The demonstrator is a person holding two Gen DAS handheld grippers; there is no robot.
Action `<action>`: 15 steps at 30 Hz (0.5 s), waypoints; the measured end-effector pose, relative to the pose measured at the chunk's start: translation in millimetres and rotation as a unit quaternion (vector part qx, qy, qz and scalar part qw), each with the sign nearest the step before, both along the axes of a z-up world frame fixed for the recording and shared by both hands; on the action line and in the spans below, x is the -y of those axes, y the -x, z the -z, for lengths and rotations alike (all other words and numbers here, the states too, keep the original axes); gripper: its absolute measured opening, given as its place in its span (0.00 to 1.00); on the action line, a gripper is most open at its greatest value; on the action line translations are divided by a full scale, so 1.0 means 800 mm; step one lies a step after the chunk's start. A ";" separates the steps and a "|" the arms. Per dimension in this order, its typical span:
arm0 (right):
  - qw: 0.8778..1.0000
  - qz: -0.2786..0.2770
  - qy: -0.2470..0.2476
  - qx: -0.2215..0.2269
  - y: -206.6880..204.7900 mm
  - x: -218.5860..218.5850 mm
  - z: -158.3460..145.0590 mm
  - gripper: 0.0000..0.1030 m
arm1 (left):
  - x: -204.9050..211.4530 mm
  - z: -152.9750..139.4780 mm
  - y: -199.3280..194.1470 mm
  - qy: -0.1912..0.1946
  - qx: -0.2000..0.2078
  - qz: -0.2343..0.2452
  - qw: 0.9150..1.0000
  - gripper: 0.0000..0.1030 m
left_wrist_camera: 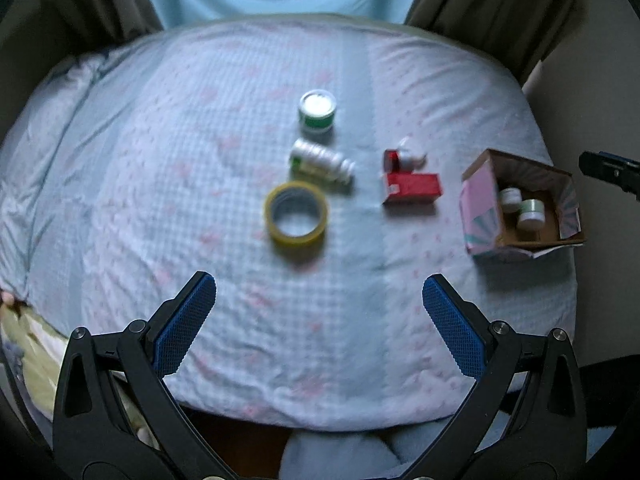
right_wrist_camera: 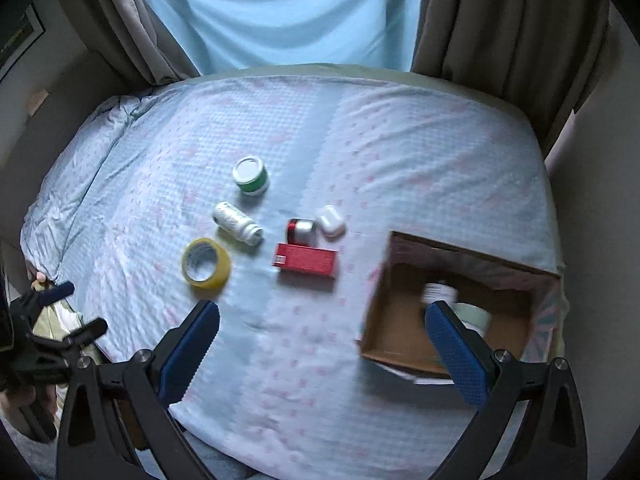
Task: Organize rigid objects
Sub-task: 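Withdraw both tools from the box toward the remaining items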
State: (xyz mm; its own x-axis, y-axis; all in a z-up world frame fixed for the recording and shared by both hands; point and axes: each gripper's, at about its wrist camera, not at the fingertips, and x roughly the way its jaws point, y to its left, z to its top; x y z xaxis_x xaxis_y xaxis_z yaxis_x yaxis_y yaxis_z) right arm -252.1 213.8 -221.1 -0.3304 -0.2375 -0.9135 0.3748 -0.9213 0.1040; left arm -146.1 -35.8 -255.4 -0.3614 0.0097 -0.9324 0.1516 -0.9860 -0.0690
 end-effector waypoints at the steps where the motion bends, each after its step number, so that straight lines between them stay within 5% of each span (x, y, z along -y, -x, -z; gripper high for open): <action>1: 1.000 0.002 -0.005 0.000 0.000 0.011 0.003 1.00 | 0.012 0.007 -0.001 -0.005 0.005 0.000 1.000 1.00; 15: 0.995 0.084 -0.007 0.052 0.036 0.119 0.087 1.00 | 0.083 0.145 0.051 -0.026 0.048 0.037 0.998 1.00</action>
State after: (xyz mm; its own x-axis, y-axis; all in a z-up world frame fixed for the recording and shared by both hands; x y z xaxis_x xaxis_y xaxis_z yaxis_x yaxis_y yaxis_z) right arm -281.3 118.4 -290.7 -0.2683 -0.1729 -0.9477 0.2031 -0.9718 0.1198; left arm -186.6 -102.1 -371.5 -0.2665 0.0830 -0.9602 0.0874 -0.9901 -0.1099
